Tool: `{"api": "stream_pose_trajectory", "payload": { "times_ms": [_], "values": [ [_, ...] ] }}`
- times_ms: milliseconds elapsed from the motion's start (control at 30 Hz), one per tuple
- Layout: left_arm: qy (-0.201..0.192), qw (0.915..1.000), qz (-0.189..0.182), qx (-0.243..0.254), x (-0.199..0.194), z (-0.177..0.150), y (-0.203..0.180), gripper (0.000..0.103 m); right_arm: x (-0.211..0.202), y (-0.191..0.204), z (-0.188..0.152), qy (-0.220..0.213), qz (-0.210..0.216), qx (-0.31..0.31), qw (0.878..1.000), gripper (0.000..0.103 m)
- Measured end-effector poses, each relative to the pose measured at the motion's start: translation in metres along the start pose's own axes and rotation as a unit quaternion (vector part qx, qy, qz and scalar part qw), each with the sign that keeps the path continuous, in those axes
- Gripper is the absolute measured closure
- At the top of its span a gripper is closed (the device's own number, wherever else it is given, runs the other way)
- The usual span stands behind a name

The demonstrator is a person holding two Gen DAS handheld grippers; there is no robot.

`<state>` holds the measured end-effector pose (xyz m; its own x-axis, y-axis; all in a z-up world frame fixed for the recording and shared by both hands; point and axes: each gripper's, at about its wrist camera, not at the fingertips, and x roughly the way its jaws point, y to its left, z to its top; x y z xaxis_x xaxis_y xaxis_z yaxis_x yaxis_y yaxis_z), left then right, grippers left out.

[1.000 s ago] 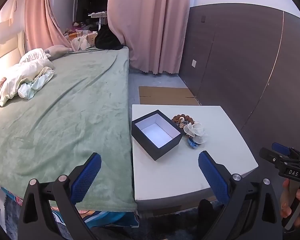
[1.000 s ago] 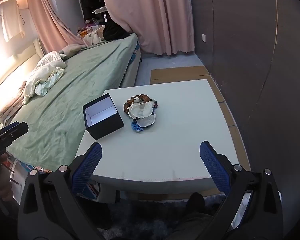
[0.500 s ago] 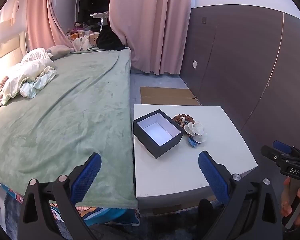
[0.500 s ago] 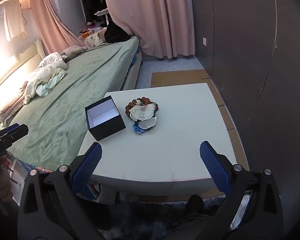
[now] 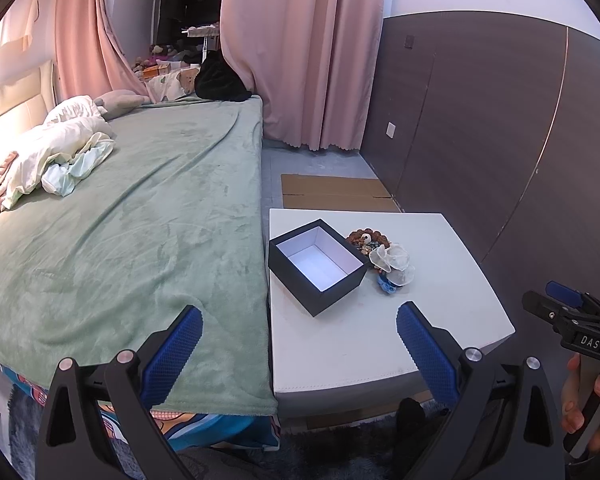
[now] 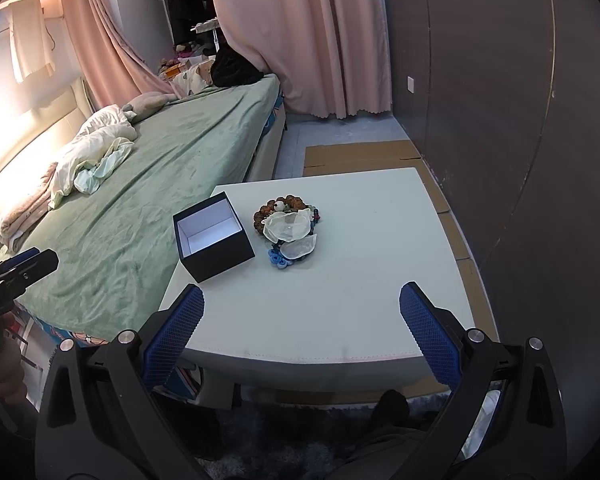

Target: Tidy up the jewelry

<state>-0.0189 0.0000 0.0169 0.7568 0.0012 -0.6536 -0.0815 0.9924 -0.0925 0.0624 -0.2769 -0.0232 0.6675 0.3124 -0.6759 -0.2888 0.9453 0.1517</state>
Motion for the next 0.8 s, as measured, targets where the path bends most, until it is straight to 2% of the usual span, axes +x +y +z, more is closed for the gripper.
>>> {"api": "stream_pose_trajectory", "payload": {
  "times_ms": [800],
  "values": [
    [-0.001,1.0,0.002,-0.003,-0.0021,-0.004,0.0049,0.008,-0.003,0.0029,-0.0016,-0.004,-0.001,-0.001,1.0,0.005]
  ]
}}
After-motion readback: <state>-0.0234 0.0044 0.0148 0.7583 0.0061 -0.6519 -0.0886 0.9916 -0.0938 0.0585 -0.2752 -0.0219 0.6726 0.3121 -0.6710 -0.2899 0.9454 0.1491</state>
